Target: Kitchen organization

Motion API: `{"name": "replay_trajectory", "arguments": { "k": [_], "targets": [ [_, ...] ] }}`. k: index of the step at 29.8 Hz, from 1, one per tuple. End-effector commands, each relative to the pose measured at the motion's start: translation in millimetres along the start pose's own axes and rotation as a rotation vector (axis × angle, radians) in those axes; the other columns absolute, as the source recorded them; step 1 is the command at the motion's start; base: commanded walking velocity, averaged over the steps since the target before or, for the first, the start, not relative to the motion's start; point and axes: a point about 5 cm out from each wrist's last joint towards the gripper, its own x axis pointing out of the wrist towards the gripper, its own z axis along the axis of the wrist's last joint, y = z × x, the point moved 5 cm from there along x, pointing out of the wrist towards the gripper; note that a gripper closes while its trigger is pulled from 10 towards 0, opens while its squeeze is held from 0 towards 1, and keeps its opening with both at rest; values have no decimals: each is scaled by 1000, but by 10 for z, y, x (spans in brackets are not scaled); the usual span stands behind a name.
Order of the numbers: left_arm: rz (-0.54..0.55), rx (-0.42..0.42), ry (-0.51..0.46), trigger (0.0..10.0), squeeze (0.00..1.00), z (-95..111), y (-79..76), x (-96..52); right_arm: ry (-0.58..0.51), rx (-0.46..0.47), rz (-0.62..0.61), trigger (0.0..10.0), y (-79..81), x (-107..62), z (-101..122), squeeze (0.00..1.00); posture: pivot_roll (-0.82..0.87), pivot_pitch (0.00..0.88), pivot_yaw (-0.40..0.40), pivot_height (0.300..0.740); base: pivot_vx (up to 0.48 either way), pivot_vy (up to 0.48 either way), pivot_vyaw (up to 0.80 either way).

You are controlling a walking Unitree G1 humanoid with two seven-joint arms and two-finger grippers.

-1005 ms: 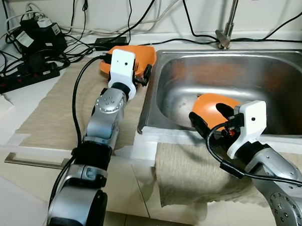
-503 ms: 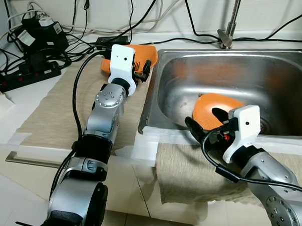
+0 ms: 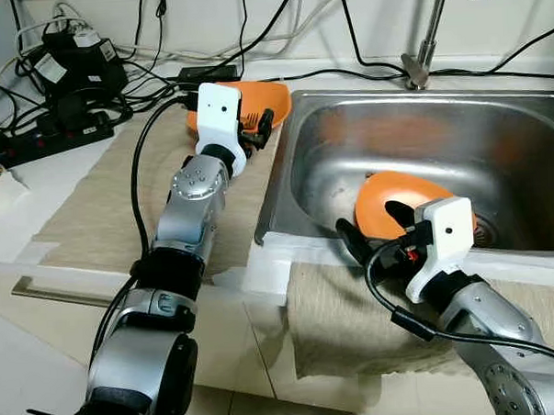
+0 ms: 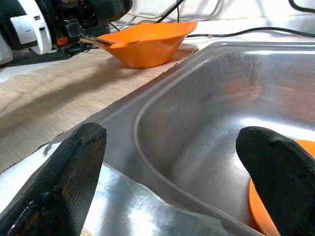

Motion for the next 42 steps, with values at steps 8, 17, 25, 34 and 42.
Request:
{"name": "replay_trajectory", "arguments": {
  "k": [8,17,25,34,42],
  "targets": [
    [-6,1,2,0,0,20,25,19,2,-3,-2,10000,33,-5,-12,0,-88,0,101,736,0,0,0],
    [2,24,13,0,0,4,49,30,2,-2,-4,10000,46,-10,-7,0,-91,0,103,736,0,0,0],
    [-3,29,21,0,0,-4,55,39,1,-1,-6,10000,58,-5,-2,0,-92,0,108,736,0,0,0],
    [-13,27,29,0,0,-4,59,49,1,0,-5,10000,74,-1,-6,0,-91,0,111,736,0,0,0],
    [-3,43,65,0,0,-74,85,52,3,-5,-4,10000,82,-7,-10,0,-90,0,110,736,0,0,0]
  ]
}}
